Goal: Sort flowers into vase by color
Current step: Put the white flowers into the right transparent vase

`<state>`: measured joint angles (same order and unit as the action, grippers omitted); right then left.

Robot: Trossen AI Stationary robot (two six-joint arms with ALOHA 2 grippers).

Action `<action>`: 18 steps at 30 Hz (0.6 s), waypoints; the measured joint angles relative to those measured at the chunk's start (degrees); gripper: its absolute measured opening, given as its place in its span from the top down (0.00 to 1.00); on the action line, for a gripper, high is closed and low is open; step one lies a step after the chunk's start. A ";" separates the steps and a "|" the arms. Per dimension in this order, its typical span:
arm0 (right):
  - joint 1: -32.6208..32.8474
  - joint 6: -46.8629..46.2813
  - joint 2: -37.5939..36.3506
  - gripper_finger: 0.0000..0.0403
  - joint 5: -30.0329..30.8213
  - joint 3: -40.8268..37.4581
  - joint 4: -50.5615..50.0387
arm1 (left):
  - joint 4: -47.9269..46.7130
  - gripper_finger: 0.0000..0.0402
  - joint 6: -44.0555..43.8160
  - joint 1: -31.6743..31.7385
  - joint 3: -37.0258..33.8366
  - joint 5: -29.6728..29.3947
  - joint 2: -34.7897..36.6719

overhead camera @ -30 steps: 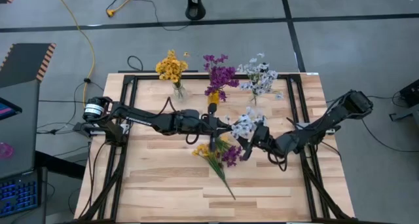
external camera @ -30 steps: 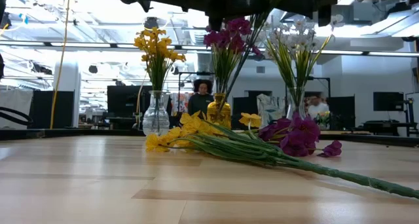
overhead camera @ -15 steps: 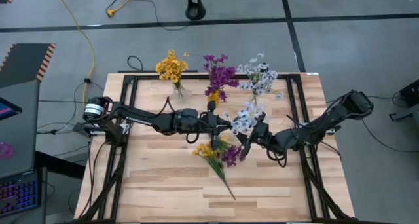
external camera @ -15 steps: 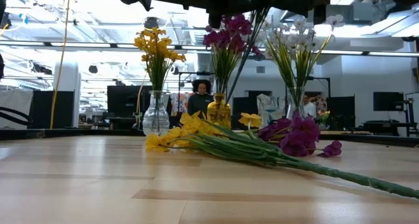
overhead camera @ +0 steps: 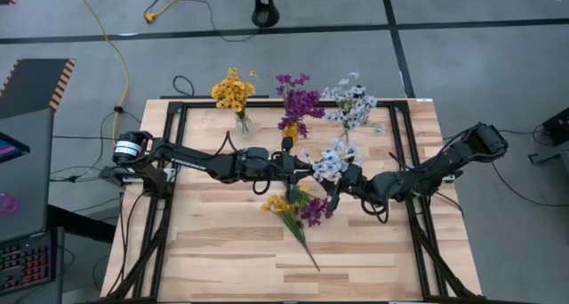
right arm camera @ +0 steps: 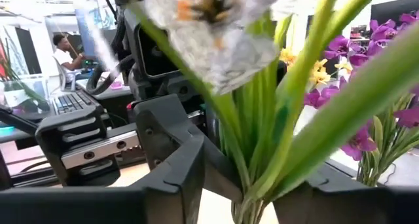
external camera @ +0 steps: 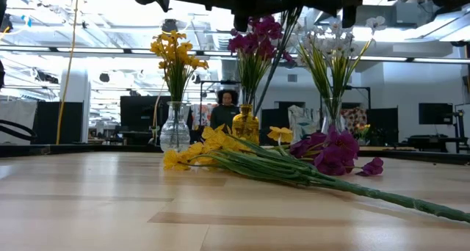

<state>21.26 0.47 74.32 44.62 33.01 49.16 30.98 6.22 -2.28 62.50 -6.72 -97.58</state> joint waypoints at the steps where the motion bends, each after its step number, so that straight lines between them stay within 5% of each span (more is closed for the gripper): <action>1: 0.00 0.00 0.00 0.59 0.02 0.00 0.01 | -0.02 0.96 0.00 0.00 -0.01 0.01 0.00; 10: -0.02 0.00 -0.02 0.81 0.02 0.00 -0.09 | -0.22 0.94 -0.02 -0.02 -0.02 0.16 0.00; 18: 0.82 1.82 -0.11 0.90 0.28 0.00 -0.51 | -4.61 0.77 1.87 0.02 -0.02 -0.37 1.99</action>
<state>22.07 2.29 74.22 44.90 33.01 48.65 26.37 8.09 -2.26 62.48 -7.09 -95.59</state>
